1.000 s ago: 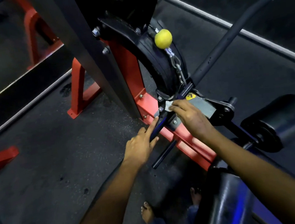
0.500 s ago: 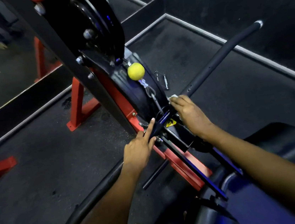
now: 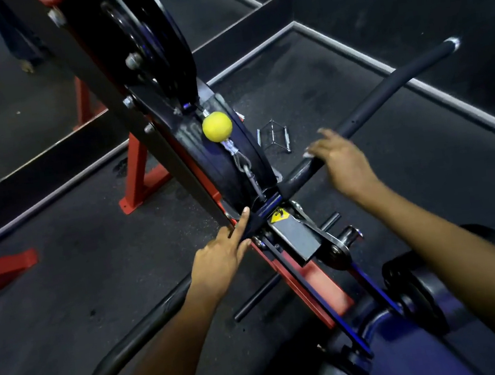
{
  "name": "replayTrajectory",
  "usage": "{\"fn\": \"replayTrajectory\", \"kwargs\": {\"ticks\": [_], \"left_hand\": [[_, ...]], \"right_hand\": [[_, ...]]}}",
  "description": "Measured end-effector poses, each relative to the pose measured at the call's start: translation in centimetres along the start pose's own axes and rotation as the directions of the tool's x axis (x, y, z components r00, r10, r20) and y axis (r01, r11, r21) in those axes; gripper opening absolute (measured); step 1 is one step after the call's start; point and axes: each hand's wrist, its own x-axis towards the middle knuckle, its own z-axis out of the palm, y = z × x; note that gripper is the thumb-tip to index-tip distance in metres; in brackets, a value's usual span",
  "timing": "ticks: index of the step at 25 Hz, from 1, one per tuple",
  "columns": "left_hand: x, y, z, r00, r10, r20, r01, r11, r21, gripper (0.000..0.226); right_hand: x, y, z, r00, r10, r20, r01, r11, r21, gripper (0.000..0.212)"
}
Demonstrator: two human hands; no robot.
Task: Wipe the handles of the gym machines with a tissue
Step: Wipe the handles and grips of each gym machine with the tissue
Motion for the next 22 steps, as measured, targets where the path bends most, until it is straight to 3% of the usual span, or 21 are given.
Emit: {"fn": "replayTrajectory", "kwargs": {"ticks": [2, 3, 5, 6, 7, 10, 11, 13, 15, 16, 19, 20, 22], "left_hand": [[-0.1, -0.1, 0.4, 1.000, -0.014, -0.021, 0.014, 1.000, 0.021, 0.070], [-0.1, 0.0, 0.6, 0.999, -0.019, -0.034, 0.020, 0.999, 0.031, 0.070], [-0.3, 0.0, 1.1, 0.998, -0.042, -0.046, 0.042, 0.999, 0.015, 0.072], [-0.4, -0.1, 1.1, 0.997, -0.056, -0.043, 0.055, 0.998, -0.017, 0.069], [-0.8, 0.0, 1.0, 0.997, -0.064, -0.052, 0.062, 0.997, -0.037, 0.063], [0.2, 2.1, -0.9, 0.968, 0.007, -0.252, -0.028, 0.996, -0.081, 0.053], [2.0, 3.1, -2.0, 0.945, 0.062, -0.320, -0.094, 0.992, -0.085, 0.052], [6.4, 4.4, -3.4, 0.926, 0.098, -0.363, -0.124, 0.991, -0.049, 0.052], [9.9, 3.9, -3.6, 0.944, 0.070, -0.323, -0.060, 0.997, 0.040, 0.055], [10.6, 3.3, -3.1, 0.949, 0.071, -0.306, -0.044, 0.994, 0.097, 0.056], [10.5, 2.4, -1.2, 0.948, 0.114, -0.297, -0.059, 0.980, 0.188, 0.057], [10.5, 2.4, -0.9, 0.945, 0.118, -0.306, -0.062, 0.980, 0.187, 0.056], [10.8, 2.4, -0.7, 0.941, 0.125, -0.314, -0.066, 0.979, 0.190, 0.056]], "right_hand": [[0.7, 0.4, -0.6, 0.950, 0.311, -0.034, -0.308, 0.949, 0.067, 0.036], [0.3, -1.2, -0.2, 0.952, 0.307, -0.011, -0.306, 0.951, 0.039, 0.036], [-1.7, -4.7, 1.6, 0.997, 0.021, 0.071, -0.021, 1.000, 0.000, 0.041], [-2.3, -4.9, 1.8, 0.986, -0.138, 0.092, 0.138, 0.990, 0.004, 0.044], [-2.1, -4.1, 1.4, 0.978, -0.182, 0.101, 0.183, 0.983, 0.006, 0.045], [0.0, -1.0, -0.7, 0.969, 0.245, 0.038, -0.247, 0.968, 0.050, 0.047], [0.1, -1.4, -0.6, 0.960, 0.280, 0.023, -0.280, 0.959, 0.031, 0.045], [-0.6, -3.9, 0.7, 0.996, 0.052, 0.079, -0.048, 0.997, -0.058, 0.038], [-0.7, -3.6, 0.8, 0.970, -0.217, 0.112, 0.227, 0.971, -0.082, 0.043], [0.0, -2.7, 0.2, 0.980, -0.176, 0.093, 0.184, 0.979, -0.085, 0.041], [0.1, -1.6, -0.1, 0.981, 0.192, -0.032, -0.191, 0.981, 0.028, 0.040], [-0.2, -2.6, 0.4, 0.986, 0.168, -0.020, -0.168, 0.986, -0.011, 0.041], [-1.6, -3.8, 1.2, 0.988, -0.135, 0.076, 0.141, 0.986, -0.085, 0.046]]}}
